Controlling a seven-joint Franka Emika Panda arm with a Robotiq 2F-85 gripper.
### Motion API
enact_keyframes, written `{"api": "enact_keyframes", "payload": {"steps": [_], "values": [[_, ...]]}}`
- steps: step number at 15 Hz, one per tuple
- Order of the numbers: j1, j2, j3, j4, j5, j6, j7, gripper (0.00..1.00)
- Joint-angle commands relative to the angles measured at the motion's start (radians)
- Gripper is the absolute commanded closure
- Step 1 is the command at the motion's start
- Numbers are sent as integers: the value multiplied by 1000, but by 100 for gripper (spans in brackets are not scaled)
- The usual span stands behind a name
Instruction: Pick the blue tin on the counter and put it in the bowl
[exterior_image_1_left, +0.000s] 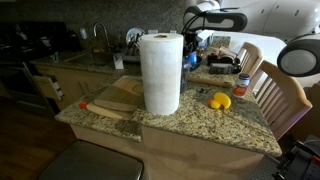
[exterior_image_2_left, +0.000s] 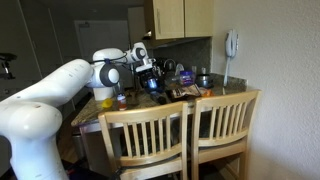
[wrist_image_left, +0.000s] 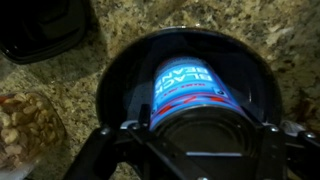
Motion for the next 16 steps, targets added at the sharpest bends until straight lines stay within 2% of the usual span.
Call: {"api": "enact_keyframes", "payload": {"steps": [1,9,10,11,12,13,16], "values": [[-13,12,8,-13,15,-20,18,43],[-18,-1,18,-19,29,-45,-1,43],[-13,-7,15,-25,25,-60,-3,4],[-15,-10,17,-24,32,-71,24,4],[-6,-1,2,0,10,-29,16,11],[-6,0,3,-3,12,-45,18,4],[-6,4,6,-7,15,-56,22,3]]}}
